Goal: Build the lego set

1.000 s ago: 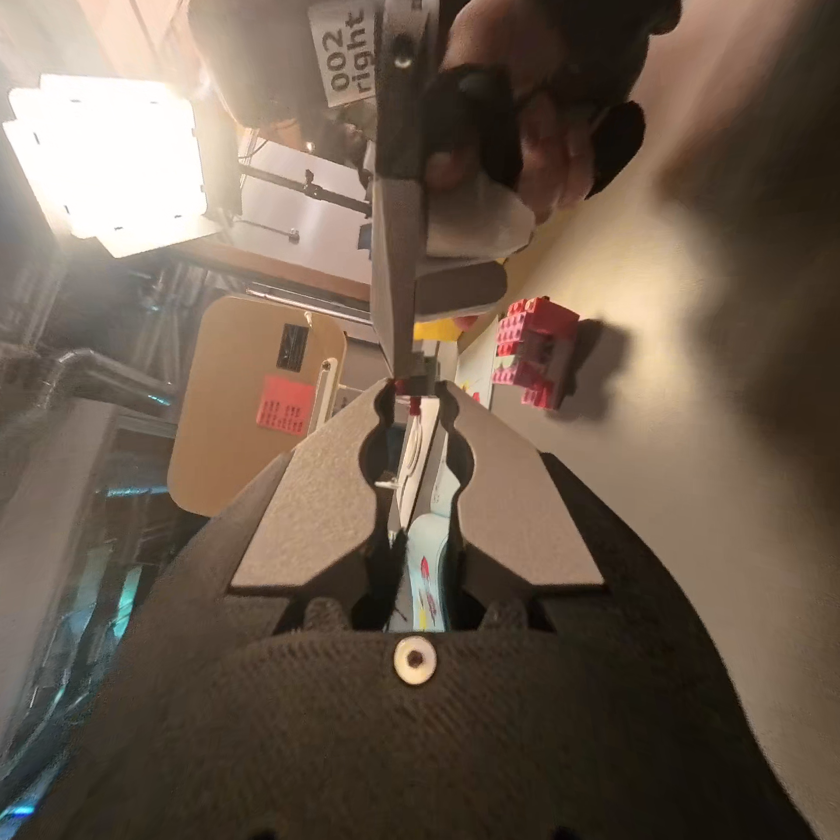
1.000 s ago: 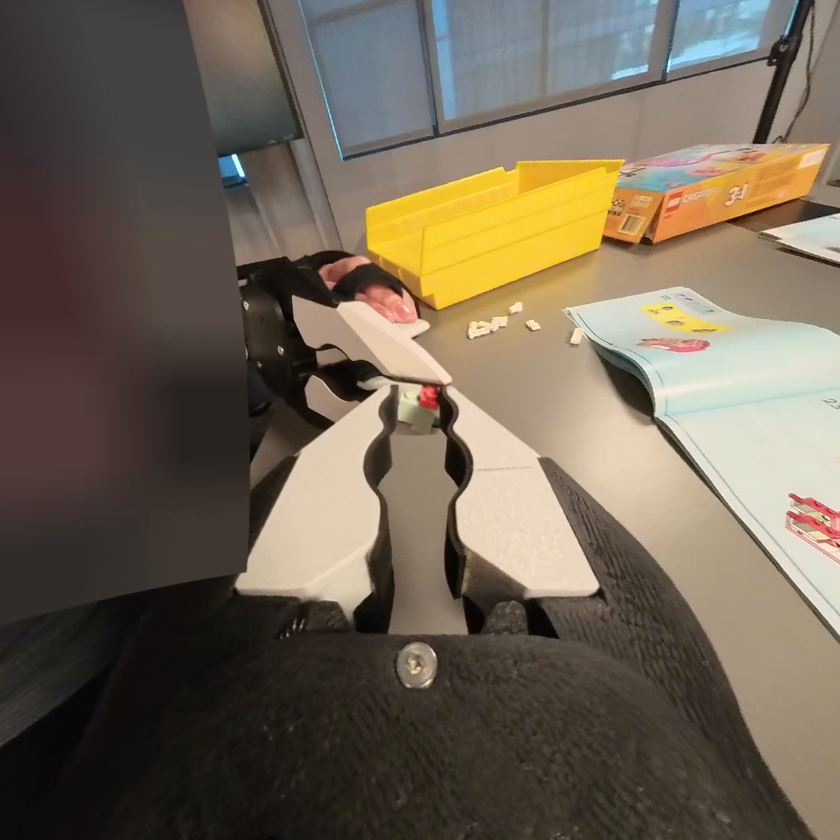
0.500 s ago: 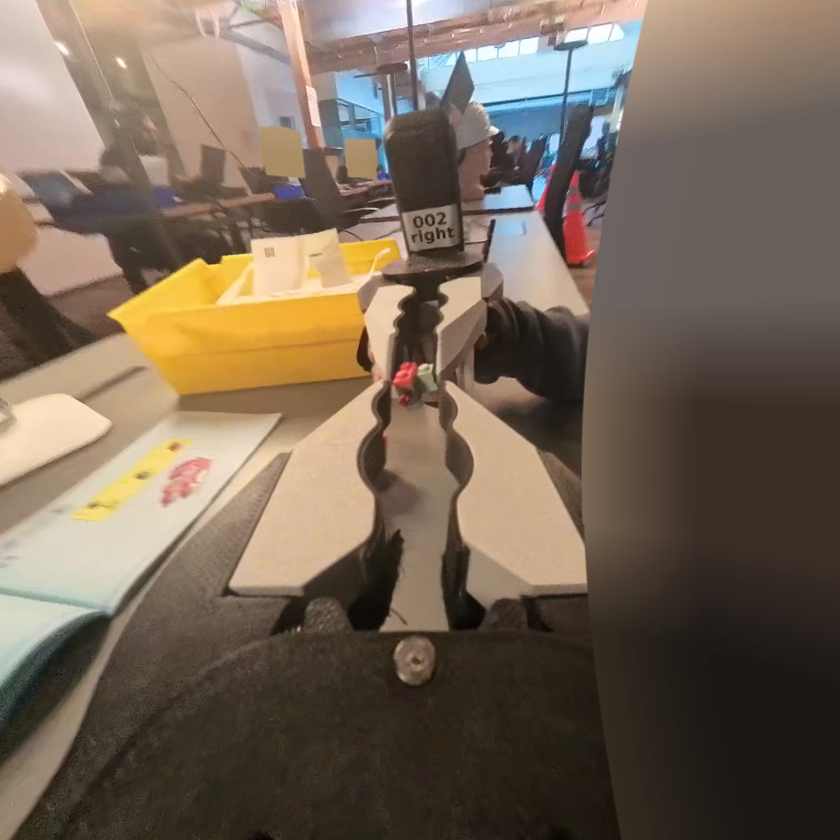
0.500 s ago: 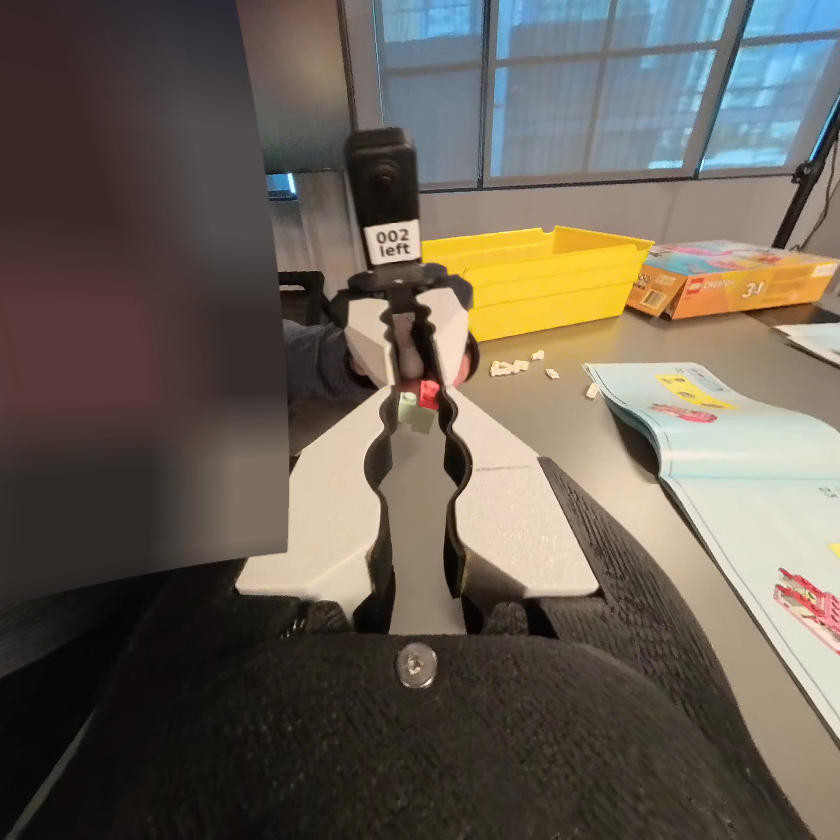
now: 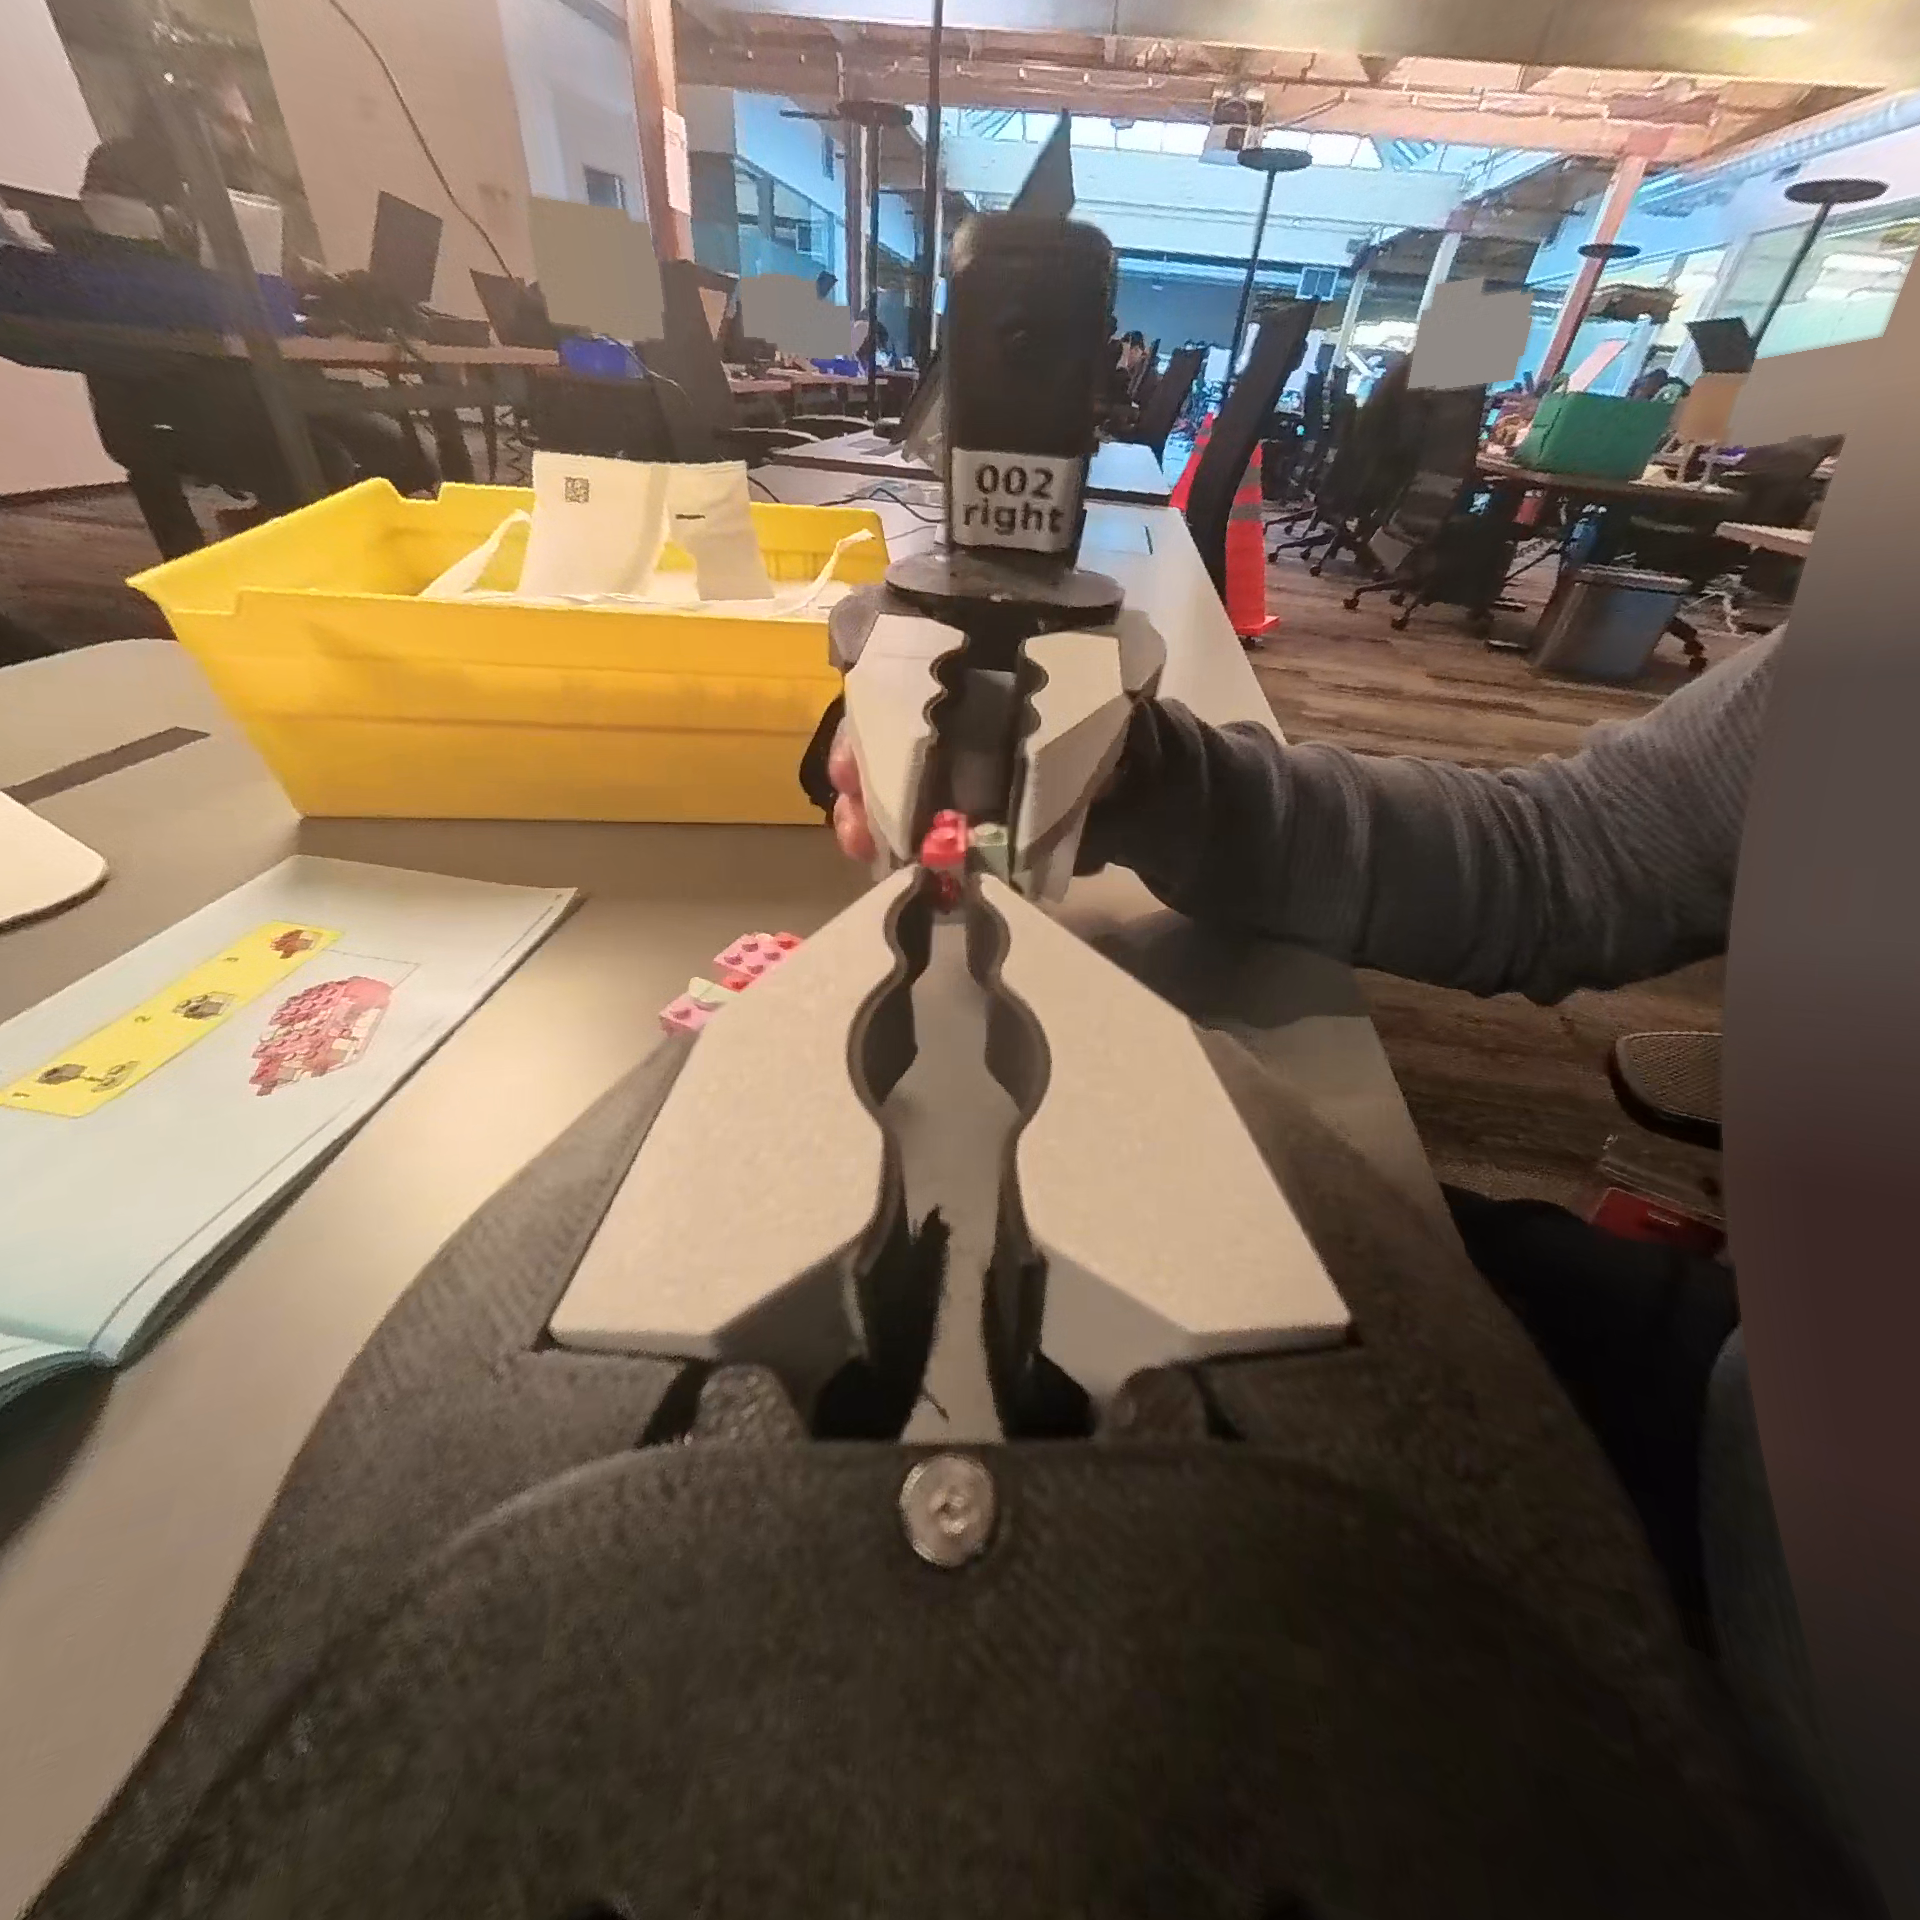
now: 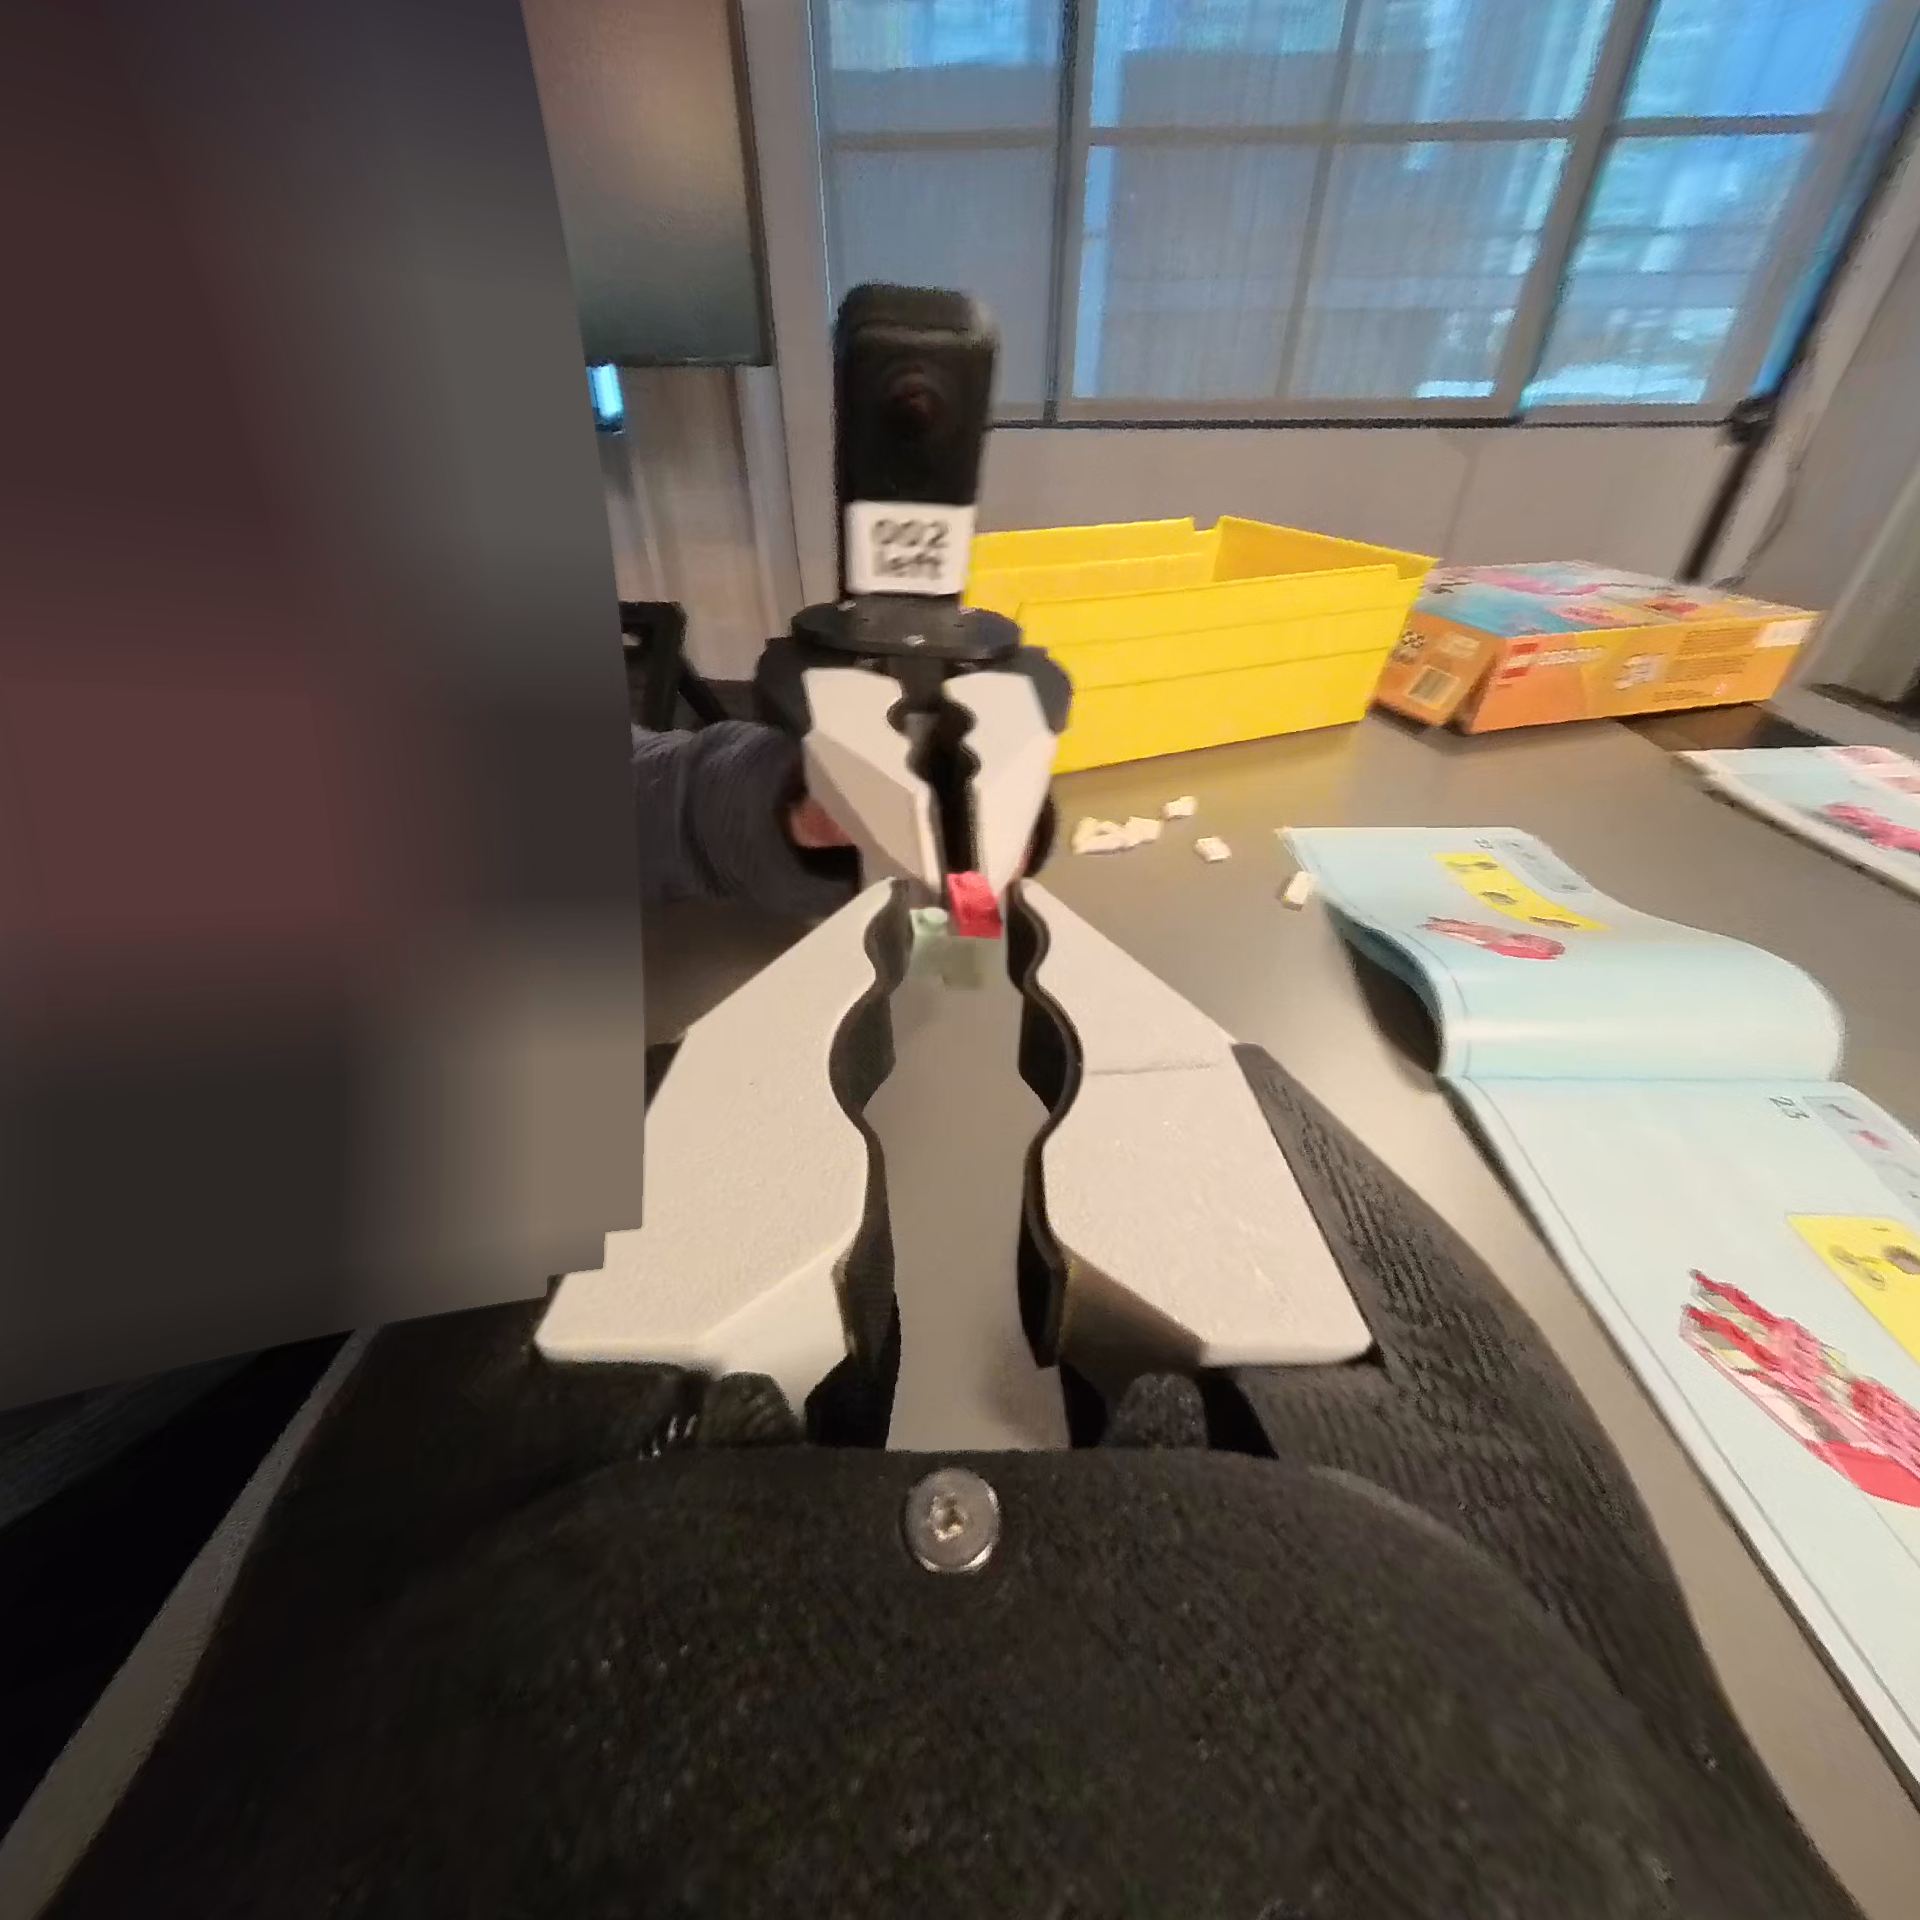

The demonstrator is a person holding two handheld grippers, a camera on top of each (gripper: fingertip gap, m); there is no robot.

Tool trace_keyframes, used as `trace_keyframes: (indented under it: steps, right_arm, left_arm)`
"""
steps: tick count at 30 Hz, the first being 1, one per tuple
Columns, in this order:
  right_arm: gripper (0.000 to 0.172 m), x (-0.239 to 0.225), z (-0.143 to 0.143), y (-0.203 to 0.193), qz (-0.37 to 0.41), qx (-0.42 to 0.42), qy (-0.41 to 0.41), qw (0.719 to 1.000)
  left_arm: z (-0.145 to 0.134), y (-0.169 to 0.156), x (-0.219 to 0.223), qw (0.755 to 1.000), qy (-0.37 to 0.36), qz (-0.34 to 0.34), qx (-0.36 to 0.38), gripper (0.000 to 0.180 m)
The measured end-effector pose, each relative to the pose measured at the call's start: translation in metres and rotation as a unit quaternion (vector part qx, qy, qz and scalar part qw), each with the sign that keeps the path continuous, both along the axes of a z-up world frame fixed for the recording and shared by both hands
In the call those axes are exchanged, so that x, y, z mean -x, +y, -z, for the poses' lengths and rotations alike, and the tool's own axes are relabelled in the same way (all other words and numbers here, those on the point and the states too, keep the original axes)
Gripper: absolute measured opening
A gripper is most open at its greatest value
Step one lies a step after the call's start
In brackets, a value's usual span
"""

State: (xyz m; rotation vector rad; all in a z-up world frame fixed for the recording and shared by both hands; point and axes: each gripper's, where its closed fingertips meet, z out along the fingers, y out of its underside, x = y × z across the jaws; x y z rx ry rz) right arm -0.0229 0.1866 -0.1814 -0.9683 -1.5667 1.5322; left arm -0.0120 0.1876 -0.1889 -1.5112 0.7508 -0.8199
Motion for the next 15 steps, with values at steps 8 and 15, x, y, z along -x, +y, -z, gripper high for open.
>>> trace_keyframes:
  steps: [8,15]
  right_arm:
    - [0.066,0.003,0.055,0.056,0.155,-0.113,-0.151,0.970]
    - [0.047,-0.001,0.101,0.071,0.186,-0.167,-0.269,0.930]
  left_arm:
    - [0.003,0.027,0.047,0.993,0.013,-0.120,0.011,0.003]
    - [0.013,0.032,0.057,0.990,0.027,-0.135,0.030,0.003]
